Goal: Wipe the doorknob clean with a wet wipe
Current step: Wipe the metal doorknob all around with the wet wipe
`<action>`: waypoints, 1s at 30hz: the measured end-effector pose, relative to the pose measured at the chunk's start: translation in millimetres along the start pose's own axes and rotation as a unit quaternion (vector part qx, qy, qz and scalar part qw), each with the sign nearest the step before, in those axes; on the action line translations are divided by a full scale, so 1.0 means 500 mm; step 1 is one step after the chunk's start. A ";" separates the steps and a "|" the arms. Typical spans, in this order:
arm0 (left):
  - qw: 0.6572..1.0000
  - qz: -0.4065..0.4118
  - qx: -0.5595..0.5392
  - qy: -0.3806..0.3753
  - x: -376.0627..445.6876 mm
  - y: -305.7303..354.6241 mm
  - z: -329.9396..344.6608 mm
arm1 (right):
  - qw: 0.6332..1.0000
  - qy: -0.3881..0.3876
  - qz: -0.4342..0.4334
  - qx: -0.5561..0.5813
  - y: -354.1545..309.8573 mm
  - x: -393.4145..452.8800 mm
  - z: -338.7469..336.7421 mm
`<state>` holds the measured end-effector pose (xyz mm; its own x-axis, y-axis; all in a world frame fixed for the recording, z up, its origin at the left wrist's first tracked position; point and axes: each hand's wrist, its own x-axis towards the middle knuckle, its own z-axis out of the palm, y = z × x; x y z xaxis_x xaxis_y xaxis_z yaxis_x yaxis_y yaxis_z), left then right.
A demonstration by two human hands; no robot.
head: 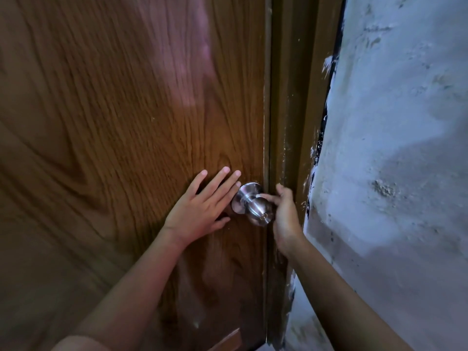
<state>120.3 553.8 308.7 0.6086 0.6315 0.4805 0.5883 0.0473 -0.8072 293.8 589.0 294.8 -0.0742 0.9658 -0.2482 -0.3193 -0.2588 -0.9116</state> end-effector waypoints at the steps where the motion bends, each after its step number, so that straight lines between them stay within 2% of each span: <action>1: 1.000 -0.001 0.000 0.000 0.000 0.000 0.001 | 0.996 0.011 -0.050 -0.080 -0.006 -0.006 0.005; 3: 1.000 -0.001 -0.003 0.003 0.001 0.002 0.002 | 0.956 -0.006 -0.182 -0.228 -0.008 -0.012 0.009; 4: 1.000 -0.001 -0.004 0.004 0.001 0.002 0.003 | 0.911 -0.027 -0.260 -0.318 -0.007 -0.012 0.011; 6: 1.000 -0.001 0.000 0.009 0.000 0.003 0.007 | 0.799 -0.048 -0.379 -0.465 -0.004 -0.013 0.013; 9: 1.000 -0.003 0.007 0.004 -0.002 0.004 0.014 | 0.693 -0.066 -0.450 -0.560 -0.003 -0.026 0.017; 11: 1.000 -0.004 0.013 0.000 -0.003 0.005 0.015 | 0.660 -0.080 -0.478 -0.574 0.001 -0.028 0.013; 12: 1.000 -0.004 0.015 0.000 -0.003 0.005 0.016 | 0.670 -0.084 -0.481 -0.559 0.002 -0.027 0.009; 13: 1.000 -0.004 0.015 -0.001 -0.003 0.004 0.016 | 0.707 -0.079 -0.470 -0.522 0.000 -0.027 0.005; 15: 1.000 -0.003 0.007 -0.004 -0.003 0.004 0.015 | 0.815 -0.026 -0.414 -0.405 -0.008 -0.021 0.001; 16: 1.000 -0.003 0.003 -0.004 -0.002 0.004 0.013 | 0.855 0.010 -0.374 -0.360 -0.015 -0.019 0.000; 17: 1.000 -0.002 0.001 -0.004 -0.003 0.003 0.012 | 0.875 0.040 -0.342 -0.339 -0.019 -0.018 0.001; 23: 1.000 0.002 -0.002 0.004 -0.002 0.000 0.008 | 0.891 0.088 -0.273 -0.351 -0.046 -0.013 0.026; 26: 1.000 0.001 -0.005 0.009 -0.001 0.001 0.009 | 0.886 0.071 -0.266 -0.374 -0.049 -0.020 0.038; 28: 1.000 0.002 -0.005 0.011 -0.002 0.001 0.009 | 0.860 0.041 -0.294 -0.415 -0.039 -0.028 0.048; 30: 1.000 0.004 -0.002 0.009 -0.001 0.001 0.007 | 0.817 0.024 -0.329 -0.472 -0.027 -0.033 0.054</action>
<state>118.5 556.4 306.7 0.6223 0.6175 0.4811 0.5863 0.0395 -0.8091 273.9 577.0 320.2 -0.1349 0.9037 0.4063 0.5980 0.4013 -0.6939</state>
